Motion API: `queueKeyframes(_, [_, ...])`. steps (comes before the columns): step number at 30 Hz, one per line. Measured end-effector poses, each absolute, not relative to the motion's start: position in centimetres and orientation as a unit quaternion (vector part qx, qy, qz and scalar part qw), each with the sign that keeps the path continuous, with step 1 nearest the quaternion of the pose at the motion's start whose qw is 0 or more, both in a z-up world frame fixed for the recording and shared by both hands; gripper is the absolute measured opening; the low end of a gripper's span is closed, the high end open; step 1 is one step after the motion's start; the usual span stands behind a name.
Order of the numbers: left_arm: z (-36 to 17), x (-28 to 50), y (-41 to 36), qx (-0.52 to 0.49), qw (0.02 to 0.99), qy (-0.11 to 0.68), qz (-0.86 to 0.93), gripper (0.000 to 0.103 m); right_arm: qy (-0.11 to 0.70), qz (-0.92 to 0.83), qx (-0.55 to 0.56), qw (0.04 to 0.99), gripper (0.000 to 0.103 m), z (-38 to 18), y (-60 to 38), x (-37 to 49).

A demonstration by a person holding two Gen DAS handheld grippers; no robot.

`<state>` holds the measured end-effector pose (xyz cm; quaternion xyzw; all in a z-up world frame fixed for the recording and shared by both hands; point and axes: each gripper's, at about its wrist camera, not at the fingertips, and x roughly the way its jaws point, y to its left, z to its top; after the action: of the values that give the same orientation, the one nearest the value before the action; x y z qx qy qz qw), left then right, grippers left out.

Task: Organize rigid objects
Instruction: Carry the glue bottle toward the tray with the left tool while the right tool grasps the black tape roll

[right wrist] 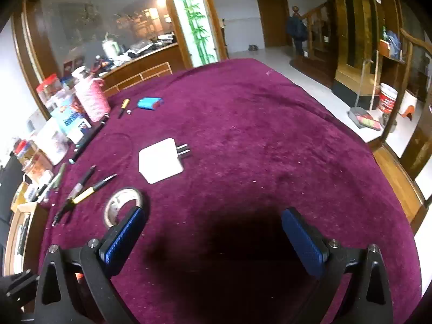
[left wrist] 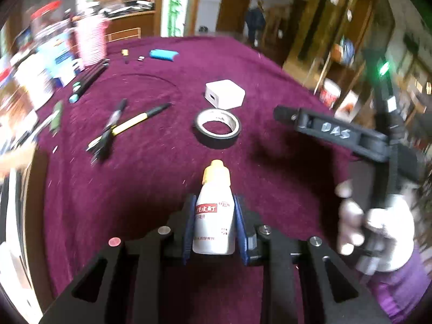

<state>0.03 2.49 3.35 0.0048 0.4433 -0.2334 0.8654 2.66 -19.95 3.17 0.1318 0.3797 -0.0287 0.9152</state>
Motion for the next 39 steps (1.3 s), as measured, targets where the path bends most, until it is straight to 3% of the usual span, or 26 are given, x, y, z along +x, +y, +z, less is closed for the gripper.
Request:
queueKeyframes(11, [7.8, -7.0, 14.9, -0.077, 0.896, 0.388, -0.201, 0.027, 0.437, 0.075, 0.039, 0.895, 0.101, 5.2, -12.8, 5.2])
queueKeyframes(14, [7.8, -8.1, 18.9, -0.102, 0.901, 0.383, -0.174, 0.027, 0.457, 0.095, -0.008, 0.884, 0.082, 4.7, -10.2, 6.8])
queueKeyframes(16, [7.5, -8.9, 21.8, -0.122, 0.904, 0.380, -0.153, 0.027, 0.481, 0.099, -0.038, 0.870, 0.064, 3.6, -8.5, 8.1])
queueKeyframes(19, [7.0, -9.7, 25.0, -0.141, 0.905, 0.380, -0.128, 0.027, 0.503, 0.090, -0.064, 0.857, 0.050, 1.9, -7.1, 9.4])
queueKeyframes(23, [6.3, -10.5, 28.7, -0.159, 0.906, 0.381, -0.097, 0.027, 0.514, 0.082, -0.032, 0.853, 0.029, 1.5, -7.6, 10.0])
queueKeyframes(24, [6.2, -10.6, 29.3, -0.165, 0.905, 0.380, -0.093, 0.027, 0.516, 0.083, -0.022, 0.852, 0.015, 1.6, -7.9, 10.2])
queueKeyframes(25, [6.1, -10.7, 29.8, -0.170, 0.905, 0.380, -0.090, 0.027, 0.518, 0.085, -0.007, 0.851, 0.010, 1.7, -8.3, 10.2])
queueKeyframes(32, [5.4, -12.2, 32.3, -0.205, 0.903, 0.370, -0.079, 0.027, 0.486, 0.089, 0.045, 0.868, 0.010, 5.2, -9.8, 7.3])
queueKeyframes(39, [4.4, -11.4, 33.4, -0.195, 0.892, 0.403, -0.056, 0.027, 0.458, 0.163, 0.046, 0.873, 0.011, 8.8, -5.1, 3.2])
